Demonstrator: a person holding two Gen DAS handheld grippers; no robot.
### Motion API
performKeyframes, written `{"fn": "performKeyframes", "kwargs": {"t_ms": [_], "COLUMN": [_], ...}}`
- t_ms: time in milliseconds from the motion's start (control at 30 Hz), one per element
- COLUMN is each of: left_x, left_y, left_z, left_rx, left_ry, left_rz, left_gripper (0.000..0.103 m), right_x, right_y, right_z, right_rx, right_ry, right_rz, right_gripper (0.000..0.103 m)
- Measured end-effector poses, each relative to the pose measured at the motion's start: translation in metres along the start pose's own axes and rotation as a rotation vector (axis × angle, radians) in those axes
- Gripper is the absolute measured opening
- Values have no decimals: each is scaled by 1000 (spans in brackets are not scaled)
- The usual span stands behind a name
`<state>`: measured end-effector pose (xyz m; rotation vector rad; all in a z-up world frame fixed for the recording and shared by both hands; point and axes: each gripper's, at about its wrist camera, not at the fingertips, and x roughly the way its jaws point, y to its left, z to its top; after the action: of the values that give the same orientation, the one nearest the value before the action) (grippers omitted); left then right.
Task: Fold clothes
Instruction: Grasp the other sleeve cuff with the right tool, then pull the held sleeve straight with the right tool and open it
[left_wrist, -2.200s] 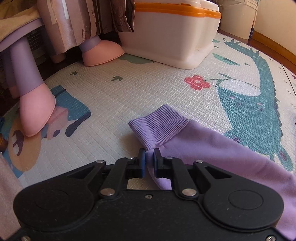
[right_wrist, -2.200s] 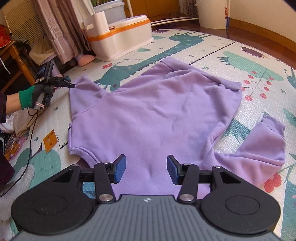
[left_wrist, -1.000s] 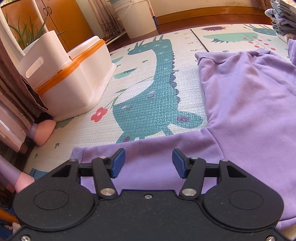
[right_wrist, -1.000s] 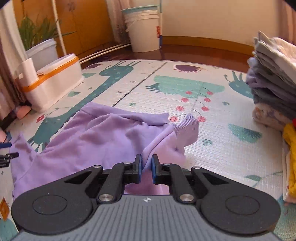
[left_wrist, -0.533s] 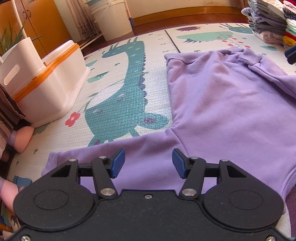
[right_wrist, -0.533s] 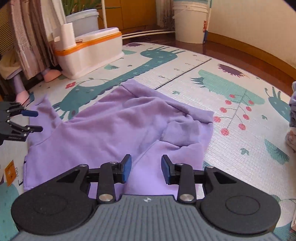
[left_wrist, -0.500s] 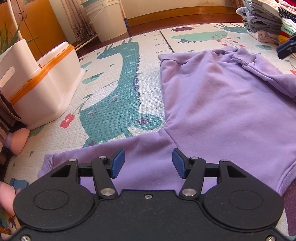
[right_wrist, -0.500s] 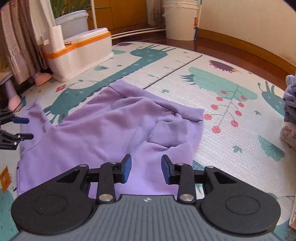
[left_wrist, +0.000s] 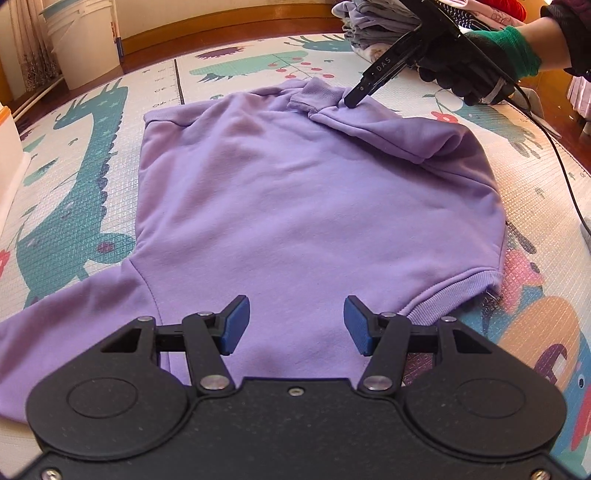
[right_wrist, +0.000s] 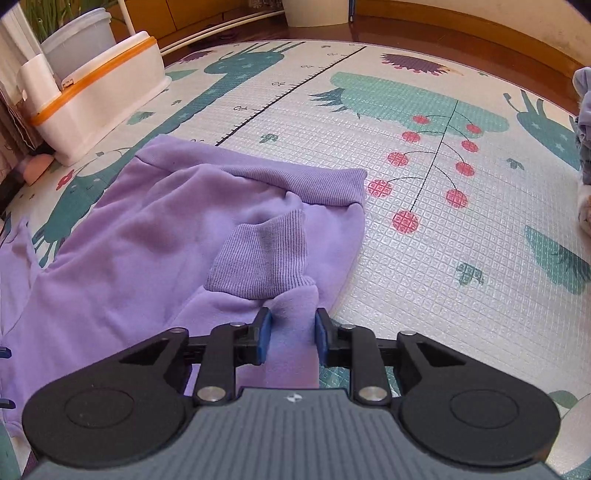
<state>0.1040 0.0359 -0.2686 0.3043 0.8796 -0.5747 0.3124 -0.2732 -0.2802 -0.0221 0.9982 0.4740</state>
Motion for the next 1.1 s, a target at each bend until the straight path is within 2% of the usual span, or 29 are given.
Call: {"fn": "performKeyframes", "kwargs": {"t_ms": [33,100,200,333,533,733,967,1033,1100], "left_x": [1,4,5,8,10,14,19,20,21], "left_y": [0,-1,-5,-10,-12,-14,-12,-11,-11], "left_z": [0,-1,-2,-8,-10,-10,-10,-10,-9], "left_rx": [-6,-19,-11,-1,-9,-9,-30,-34,-34], "left_ry": [7,18,22,37,43,53,67,69,69], "left_rz": [-2,-7,-23,-31,-25,-23,-30,-30,-29], "left_gripper": [56,56,56,56,56,56,57,58,58], "right_x": [-5,-20,-53,-100,-153,-169,-165,-169,-176], "right_y": [0,-2,-17,-40,-78,-108,-141,-142,-141], "right_z": [-3,-7,-19,-41,-88,-153,-220,-232,-239], "right_rx": [3,26,136,275,513,711,981,1004,1005], "right_ry": [-20,-72,-159,-250,-343,-311,-196,-201,-228], "right_rz": [1,5,-3,-58,-154,-247,-327,-323,-311], "right_gripper": [14,8,7,7,7,7,7,7,15]}}
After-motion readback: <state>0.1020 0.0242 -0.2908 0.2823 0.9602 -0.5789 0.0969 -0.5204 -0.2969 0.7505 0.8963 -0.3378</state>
